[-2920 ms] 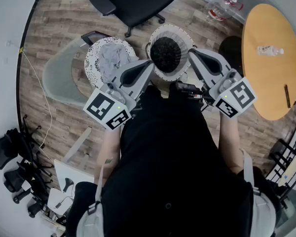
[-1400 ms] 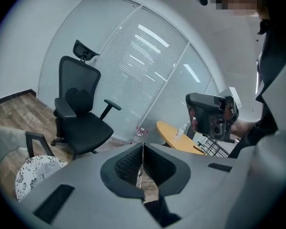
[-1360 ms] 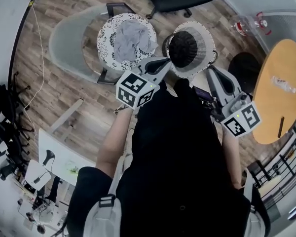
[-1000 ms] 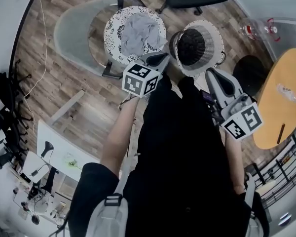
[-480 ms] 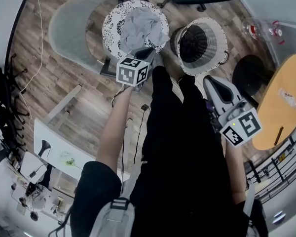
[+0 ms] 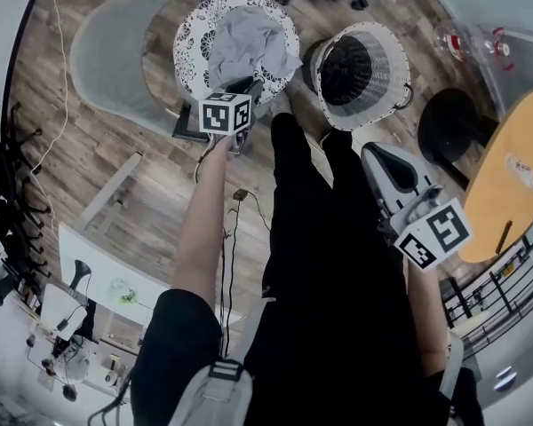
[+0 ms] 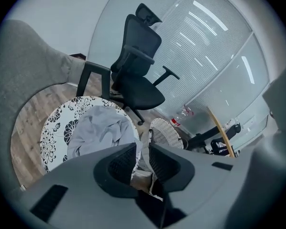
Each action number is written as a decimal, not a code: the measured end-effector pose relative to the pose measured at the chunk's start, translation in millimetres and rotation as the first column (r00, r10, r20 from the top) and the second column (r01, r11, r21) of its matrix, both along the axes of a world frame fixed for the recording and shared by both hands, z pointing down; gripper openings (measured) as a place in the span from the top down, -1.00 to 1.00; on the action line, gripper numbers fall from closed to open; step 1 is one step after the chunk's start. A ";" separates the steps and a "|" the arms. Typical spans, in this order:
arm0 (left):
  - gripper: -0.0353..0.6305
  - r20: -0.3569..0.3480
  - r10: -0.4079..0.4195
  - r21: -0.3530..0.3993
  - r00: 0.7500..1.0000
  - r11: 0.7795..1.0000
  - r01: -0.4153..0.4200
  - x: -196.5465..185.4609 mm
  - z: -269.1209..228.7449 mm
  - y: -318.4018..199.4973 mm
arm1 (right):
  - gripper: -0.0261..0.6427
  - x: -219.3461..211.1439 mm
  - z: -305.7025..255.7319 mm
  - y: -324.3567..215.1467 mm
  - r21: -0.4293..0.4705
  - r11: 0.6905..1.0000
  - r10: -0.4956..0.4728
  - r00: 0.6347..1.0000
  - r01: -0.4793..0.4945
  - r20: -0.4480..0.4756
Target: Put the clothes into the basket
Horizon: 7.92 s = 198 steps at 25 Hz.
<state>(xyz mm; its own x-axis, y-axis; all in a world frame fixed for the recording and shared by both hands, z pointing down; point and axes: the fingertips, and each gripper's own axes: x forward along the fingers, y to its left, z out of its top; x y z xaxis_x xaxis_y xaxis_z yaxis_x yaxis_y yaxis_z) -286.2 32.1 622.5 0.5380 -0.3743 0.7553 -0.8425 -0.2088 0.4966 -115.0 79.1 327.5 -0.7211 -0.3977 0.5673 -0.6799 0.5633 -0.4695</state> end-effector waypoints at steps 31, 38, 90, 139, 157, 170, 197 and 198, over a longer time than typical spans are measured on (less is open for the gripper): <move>0.04 0.235 -0.170 -0.175 0.957 0.961 0.213 -52.5 143.6 -18.7 | 0.87 -13.8 30.2 -6.0 -0.090 0.995 0.029 0.999 -0.030 -0.014; 0.18 0.279 -0.212 -0.180 0.937 0.947 0.268 -59.4 154.8 -24.1 | 0.87 -6.3 36.4 0.2 -0.106 0.992 0.063 0.998 -0.064 -0.020; 0.82 0.274 0.093 -0.093 0.957 0.993 -0.070 -22.0 -44.0 -31.6 | 0.87 -2.7 -5.0 -40.8 0.047 0.993 0.107 0.990 -0.111 0.090; 0.82 0.200 0.554 0.165 0.808 0.794 -0.585 277.6 -267.6 -15.3 | 0.87 246.4 -33.3 -21.4 0.153 0.860 0.465 0.872 -0.486 0.156; 0.82 0.212 0.559 0.051 0.802 0.813 -0.580 367.4 -183.8 6.1 | 0.87 315.1 2.2 10.6 0.043 0.904 0.416 0.898 -0.426 0.145; 0.82 0.244 0.553 -0.036 0.797 0.826 -0.562 402.9 -80.2 10.7 | 0.87 329.4 60.0 19.2 -0.042 0.944 0.330 0.936 -0.327 0.125; 0.82 0.296 0.513 -0.094 0.806 0.855 -0.510 451.7 195.3 11.8 | 0.87 364.3 227.7 42.6 -0.176 0.910 0.397 0.912 -0.377 0.101; 0.82 0.303 0.514 -0.086 0.802 0.853 -0.515 452.9 203.8 11.6 | 0.87 362.7 232.6 44.2 -0.182 0.908 0.399 0.911 -0.378 0.102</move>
<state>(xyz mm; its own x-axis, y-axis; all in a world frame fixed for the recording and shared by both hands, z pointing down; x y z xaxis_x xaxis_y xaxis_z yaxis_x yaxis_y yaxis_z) 166.7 43.7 826.3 0.3953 -0.1080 0.9122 -0.7188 -0.6547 0.2339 247.7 123.3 560.2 -0.6007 -0.5769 0.5535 -0.7546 0.1803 -0.6310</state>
